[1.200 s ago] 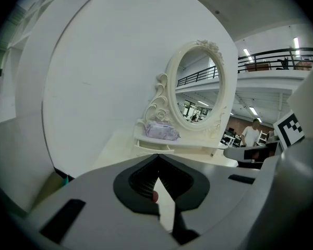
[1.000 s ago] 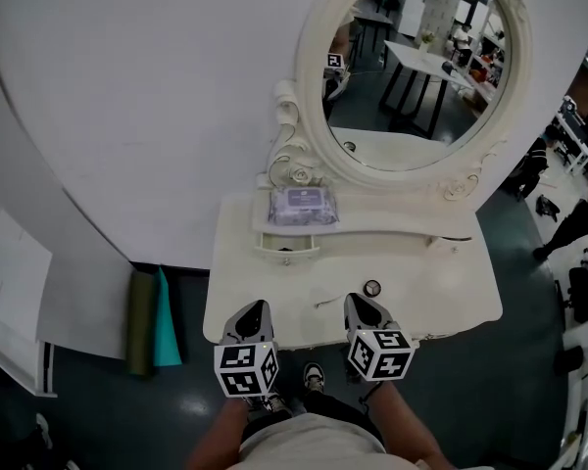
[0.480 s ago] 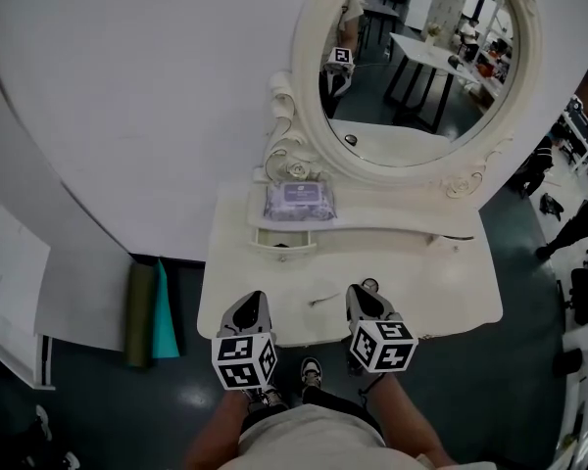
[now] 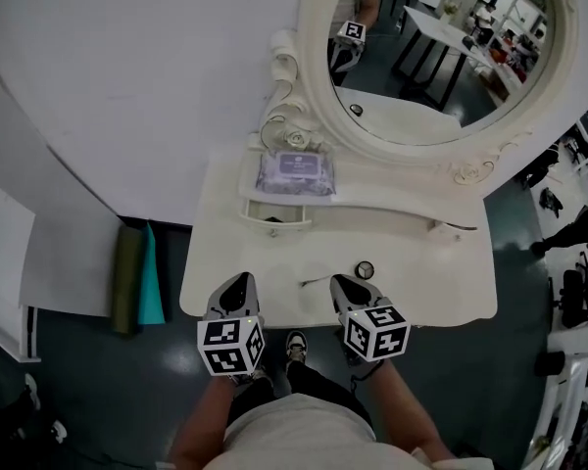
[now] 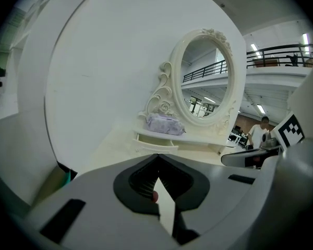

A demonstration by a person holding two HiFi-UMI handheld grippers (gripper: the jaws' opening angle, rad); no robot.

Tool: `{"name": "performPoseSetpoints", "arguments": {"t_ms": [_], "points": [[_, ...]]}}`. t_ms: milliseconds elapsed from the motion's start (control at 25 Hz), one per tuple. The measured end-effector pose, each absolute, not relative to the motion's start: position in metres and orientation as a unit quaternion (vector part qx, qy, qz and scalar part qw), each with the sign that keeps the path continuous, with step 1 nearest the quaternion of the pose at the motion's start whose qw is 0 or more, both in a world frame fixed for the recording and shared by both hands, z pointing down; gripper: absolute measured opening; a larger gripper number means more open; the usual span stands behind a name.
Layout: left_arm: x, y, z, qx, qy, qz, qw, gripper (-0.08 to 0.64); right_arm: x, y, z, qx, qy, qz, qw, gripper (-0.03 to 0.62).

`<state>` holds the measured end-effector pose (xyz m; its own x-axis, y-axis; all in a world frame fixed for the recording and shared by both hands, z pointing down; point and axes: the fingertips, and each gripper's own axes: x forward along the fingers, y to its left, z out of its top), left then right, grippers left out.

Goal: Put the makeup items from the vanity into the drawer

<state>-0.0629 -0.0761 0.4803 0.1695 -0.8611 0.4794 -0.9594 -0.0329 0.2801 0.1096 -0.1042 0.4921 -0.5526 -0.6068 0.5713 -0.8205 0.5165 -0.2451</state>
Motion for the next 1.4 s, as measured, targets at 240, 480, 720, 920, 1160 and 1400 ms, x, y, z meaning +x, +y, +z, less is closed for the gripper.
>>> {"name": "performPoseSetpoints", "arguments": {"t_ms": [240,480,720,920,1160,1400], "points": [[-0.058,-0.075,0.508,0.694,-0.645,0.101,0.304,0.005,0.099,-0.109,0.521,0.358,-0.861,0.259,0.253,0.025],[-0.055,-0.075,0.530,0.666,-0.662,0.106,0.327,0.005,0.095,-0.113,0.546,0.293,-0.875,0.251,0.291,0.096],[-0.054,-0.077,0.548,0.638,-0.681,0.106,0.344,0.005,0.083,-0.114,0.565,0.198,-0.898,0.216,0.329,0.105],[-0.055,-0.078,0.560,0.616,-0.696,0.102,0.356,0.005,0.070,-0.107,0.579,0.109,-0.909,0.171,0.366,0.141],[-0.062,-0.074,0.571,0.591,-0.711,0.098,0.368,0.005,0.060,-0.098,0.598,0.031,-0.906,0.123,0.404,0.148],[-0.069,-0.068,0.576,0.568,-0.726,0.093,0.376,0.005,0.055,-0.094,0.611,-0.027,-0.895,0.072,0.440,0.146]]}}
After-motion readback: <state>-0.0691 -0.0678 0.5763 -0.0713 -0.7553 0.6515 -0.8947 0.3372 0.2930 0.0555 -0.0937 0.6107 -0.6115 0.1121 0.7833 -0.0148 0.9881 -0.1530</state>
